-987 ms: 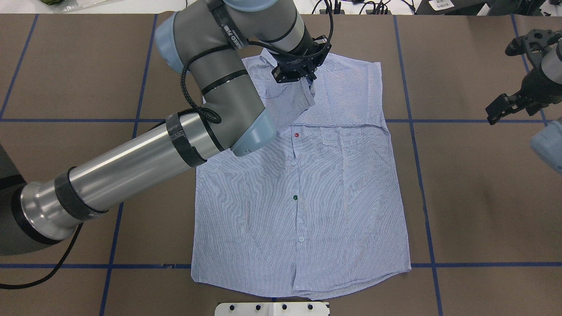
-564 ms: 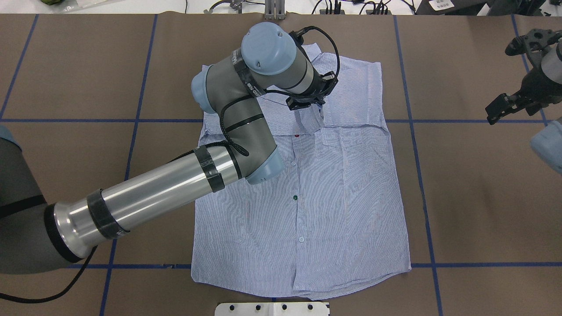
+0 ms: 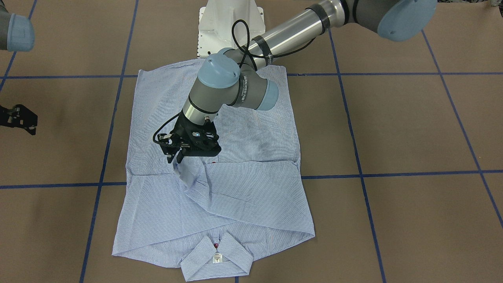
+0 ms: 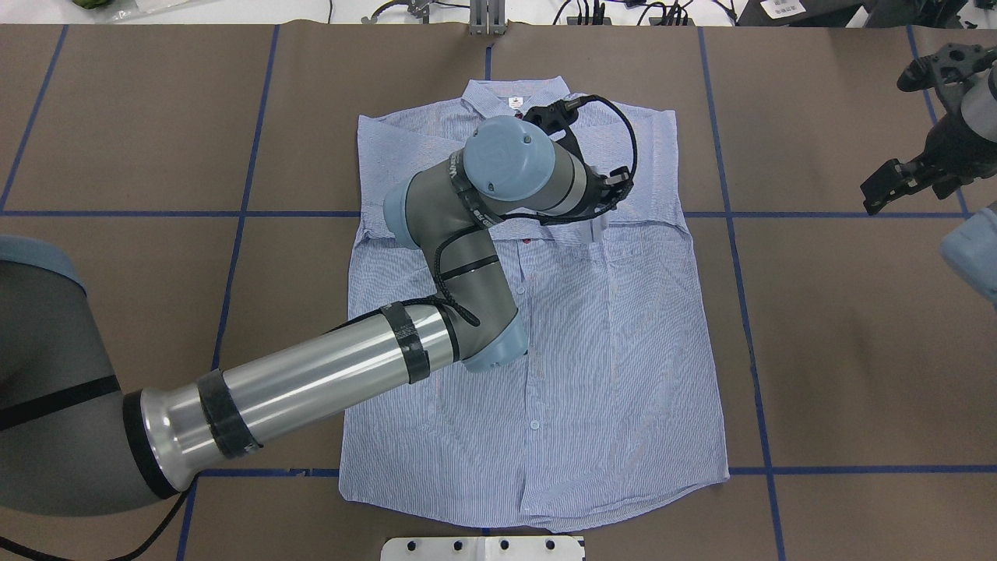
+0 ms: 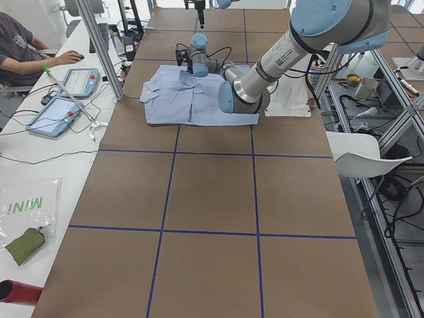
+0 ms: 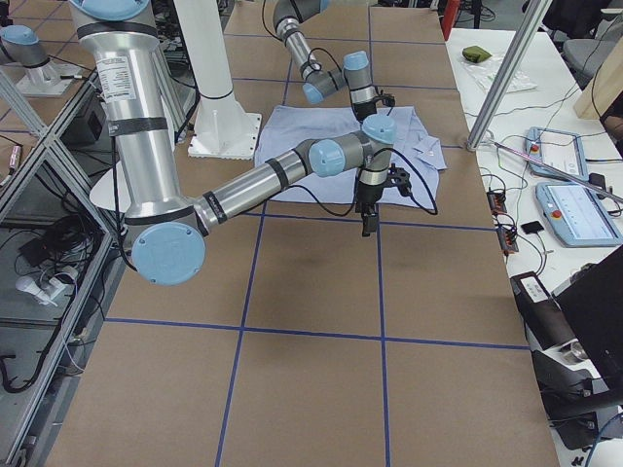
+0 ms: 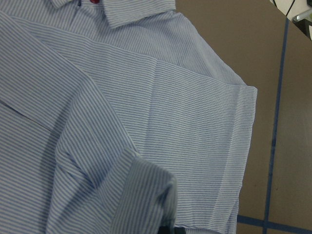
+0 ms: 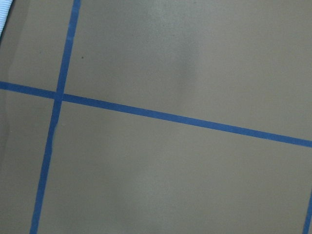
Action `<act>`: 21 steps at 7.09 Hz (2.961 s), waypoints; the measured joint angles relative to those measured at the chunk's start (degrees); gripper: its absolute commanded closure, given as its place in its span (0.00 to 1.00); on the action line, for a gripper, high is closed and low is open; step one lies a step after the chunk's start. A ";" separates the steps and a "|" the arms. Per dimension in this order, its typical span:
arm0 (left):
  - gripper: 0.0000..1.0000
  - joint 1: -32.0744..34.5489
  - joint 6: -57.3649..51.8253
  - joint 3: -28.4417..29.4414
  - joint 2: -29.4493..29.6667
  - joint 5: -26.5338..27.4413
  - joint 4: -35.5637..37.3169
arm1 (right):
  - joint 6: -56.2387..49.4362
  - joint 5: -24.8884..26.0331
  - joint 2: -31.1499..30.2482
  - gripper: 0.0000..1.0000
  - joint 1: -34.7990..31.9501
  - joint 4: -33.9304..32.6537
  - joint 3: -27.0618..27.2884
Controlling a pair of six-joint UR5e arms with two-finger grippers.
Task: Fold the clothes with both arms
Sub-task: 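Lay the sleeve on the chest and release while the right gripper moves toward the hem, then lower the right gripper onto the hem corner nearest it while the left arm withdraws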
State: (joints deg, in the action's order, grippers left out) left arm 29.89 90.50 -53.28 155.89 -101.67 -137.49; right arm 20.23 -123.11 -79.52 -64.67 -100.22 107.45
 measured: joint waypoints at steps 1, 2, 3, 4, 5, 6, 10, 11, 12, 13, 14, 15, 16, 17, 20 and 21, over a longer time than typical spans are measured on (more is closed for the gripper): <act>0.00 -0.63 -1.03 -0.03 0.29 0.14 -0.99 | 0.15 -0.01 0.12 0.00 -0.01 0.00 -0.03; 0.00 -0.84 -1.43 -0.14 0.33 0.18 -1.60 | 0.24 -0.04 0.19 0.00 -0.02 -0.01 -0.04; 0.00 -0.80 -1.60 -0.31 0.32 0.21 -1.94 | 0.30 -0.10 0.21 0.00 -0.02 0.05 -0.04; 0.00 -0.58 -1.74 -0.42 0.28 0.13 -1.89 | 0.41 -0.41 0.29 0.00 -0.01 0.16 -0.04; 0.00 -0.06 -1.89 -1.05 -0.09 -0.17 -1.10 | 0.97 -1.27 0.33 0.00 0.03 0.32 0.02; 0.00 0.67 -2.09 -3.21 -1.30 -1.02 1.75 | 3.08 -2.19 0.21 0.00 0.05 1.38 0.35; 0.00 3.78 -7.82 -25.88 -16.78 -4.40 15.46 | 23.91 -2.68 -10.40 0.00 6.05 25.08 4.17; 0.00 4.67 -9.72 -31.19 -20.16 -4.46 18.50 | 28.56 -2.12 -13.25 0.00 9.49 28.63 6.32; 0.00 5.27 -11.42 -35.87 -22.92 -4.47 21.22 | 32.01 -0.29 -15.06 0.00 13.61 30.21 8.59; 0.00 5.55 -12.27 -38.64 -24.68 -4.44 22.60 | 36.41 3.70 -15.99 0.00 19.03 30.77 10.51; 0.00 5.65 -12.57 -39.82 -25.52 -4.43 23.14 | 41.58 8.78 -16.41 0.00 25.24 30.99 11.92; 0.00 5.71 -12.67 -40.25 -25.85 -4.40 23.34 | 45.31 12.52 -16.45 0.00 30.62 31.08 12.60; 0.00 5.75 -12.70 -40.39 -26.00 -4.34 23.43 | 47.37 14.13 -16.30 0.01 34.53 31.14 12.75; 0.00 5.77 -12.71 -40.45 -26.04 -4.26 23.47 | 48.18 14.46 -16.16 0.01 37.05 31.19 12.61; 0.00 5.71 -12.72 -40.56 -26.51 -4.02 23.39 | 48.71 11.76 -14.86 0.04 40.34 31.25 9.73; 0.00 5.68 -12.73 -40.57 -26.59 -3.97 23.35 | 48.80 10.60 -14.40 0.12 40.82 31.24 8.94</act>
State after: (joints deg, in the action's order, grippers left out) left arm 35.57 77.76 -93.85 129.30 -105.64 -114.14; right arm 69.03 -112.51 -93.92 -23.84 -68.99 116.38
